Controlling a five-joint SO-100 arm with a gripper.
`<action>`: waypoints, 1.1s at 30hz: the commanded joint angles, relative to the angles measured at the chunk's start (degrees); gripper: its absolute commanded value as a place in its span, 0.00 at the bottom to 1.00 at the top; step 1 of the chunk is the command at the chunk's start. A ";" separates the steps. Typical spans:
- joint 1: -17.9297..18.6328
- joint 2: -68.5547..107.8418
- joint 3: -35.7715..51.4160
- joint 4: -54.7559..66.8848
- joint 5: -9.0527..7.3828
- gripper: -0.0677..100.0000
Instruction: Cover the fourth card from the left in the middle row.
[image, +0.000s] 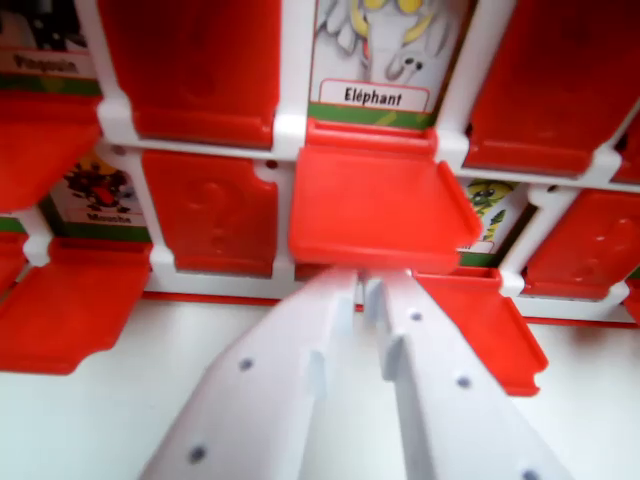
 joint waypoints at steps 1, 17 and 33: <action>0.09 0.00 -8.53 -1.67 -0.44 0.00; -0.62 -1.41 -19.42 2.02 -0.62 0.00; 1.05 32.26 7.73 8.96 -1.23 0.00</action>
